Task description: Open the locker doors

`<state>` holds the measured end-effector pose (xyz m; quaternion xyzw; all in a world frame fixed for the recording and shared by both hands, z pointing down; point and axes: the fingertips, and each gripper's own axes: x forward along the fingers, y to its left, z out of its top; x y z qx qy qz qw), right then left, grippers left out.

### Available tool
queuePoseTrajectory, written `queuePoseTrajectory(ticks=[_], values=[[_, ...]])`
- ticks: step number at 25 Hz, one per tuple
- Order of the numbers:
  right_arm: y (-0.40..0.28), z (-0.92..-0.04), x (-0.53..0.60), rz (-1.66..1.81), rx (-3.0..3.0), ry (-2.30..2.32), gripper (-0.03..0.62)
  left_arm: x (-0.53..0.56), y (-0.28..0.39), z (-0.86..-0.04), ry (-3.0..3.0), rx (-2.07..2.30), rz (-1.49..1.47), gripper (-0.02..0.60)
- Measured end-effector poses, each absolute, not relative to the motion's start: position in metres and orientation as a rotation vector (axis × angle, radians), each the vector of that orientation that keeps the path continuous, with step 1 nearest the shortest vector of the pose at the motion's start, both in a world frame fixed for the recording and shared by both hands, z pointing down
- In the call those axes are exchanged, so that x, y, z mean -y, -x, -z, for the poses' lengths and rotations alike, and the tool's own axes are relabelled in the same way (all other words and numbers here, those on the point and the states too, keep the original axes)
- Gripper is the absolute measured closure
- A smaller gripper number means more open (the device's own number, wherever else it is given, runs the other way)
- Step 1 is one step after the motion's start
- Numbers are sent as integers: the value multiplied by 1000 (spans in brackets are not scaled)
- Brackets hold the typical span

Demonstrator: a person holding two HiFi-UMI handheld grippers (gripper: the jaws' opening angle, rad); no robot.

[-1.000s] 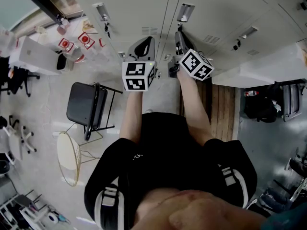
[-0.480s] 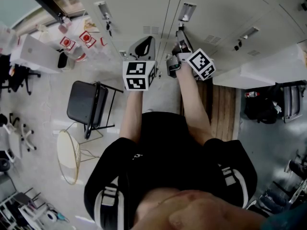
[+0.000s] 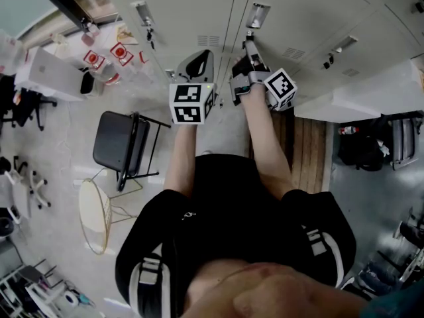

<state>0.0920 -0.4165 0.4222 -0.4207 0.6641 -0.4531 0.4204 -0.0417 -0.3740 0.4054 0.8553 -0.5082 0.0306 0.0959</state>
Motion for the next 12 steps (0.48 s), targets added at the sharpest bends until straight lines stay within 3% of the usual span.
queuePoseTrajectory(ticks=[12], values=[[-93,-425,415,1156,-1625,1013,562,372,43,-407,-2530,1514,-91,571]])
